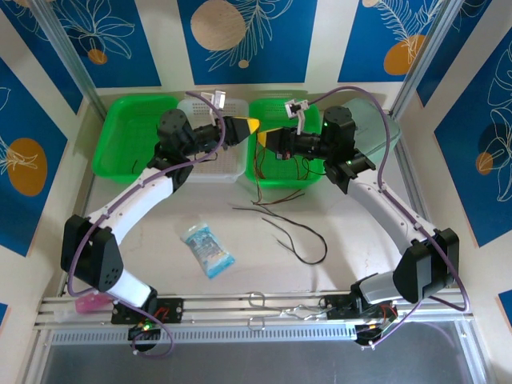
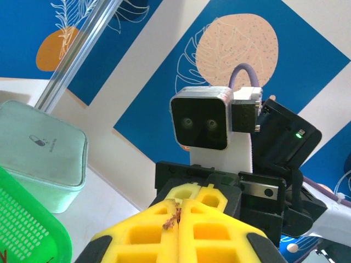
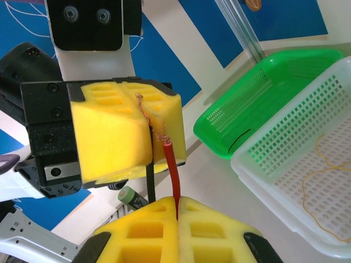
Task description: Untangle the cables
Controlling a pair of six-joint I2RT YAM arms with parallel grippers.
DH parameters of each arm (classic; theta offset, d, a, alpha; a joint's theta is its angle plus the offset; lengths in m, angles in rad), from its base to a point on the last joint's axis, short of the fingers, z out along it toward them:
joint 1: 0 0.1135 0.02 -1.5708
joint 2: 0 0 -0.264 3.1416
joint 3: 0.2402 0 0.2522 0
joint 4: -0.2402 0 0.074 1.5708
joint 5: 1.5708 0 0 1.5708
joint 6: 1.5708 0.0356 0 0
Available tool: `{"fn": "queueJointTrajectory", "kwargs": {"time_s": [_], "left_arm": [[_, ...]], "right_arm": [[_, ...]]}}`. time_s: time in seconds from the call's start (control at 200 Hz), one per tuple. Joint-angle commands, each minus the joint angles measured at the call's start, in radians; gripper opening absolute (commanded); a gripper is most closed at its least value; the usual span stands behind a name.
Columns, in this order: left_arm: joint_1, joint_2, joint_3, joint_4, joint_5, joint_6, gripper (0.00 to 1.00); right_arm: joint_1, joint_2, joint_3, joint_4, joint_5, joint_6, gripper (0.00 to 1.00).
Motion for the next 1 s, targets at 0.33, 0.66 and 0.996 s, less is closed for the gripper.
{"fn": "queueJointTrajectory", "kwargs": {"time_s": [0.33, 0.66, 0.996], "left_arm": [[0.055, -0.142, -0.096, -0.104, -0.208, 0.134, 0.00], [0.069, -0.490, -0.193, -0.353, -0.849, 0.533, 0.00], [0.068, -0.666, -0.259, -0.328, -1.275, 0.682, 0.00]], "right_arm": [[-0.101, -0.202, -0.124, 0.024, 0.330, 0.027, 0.00], [-0.165, -0.411, -0.105, -0.117, 0.633, -0.122, 0.00], [-0.177, -0.505, -0.070, -0.115, 0.829, -0.199, 0.00]]}}
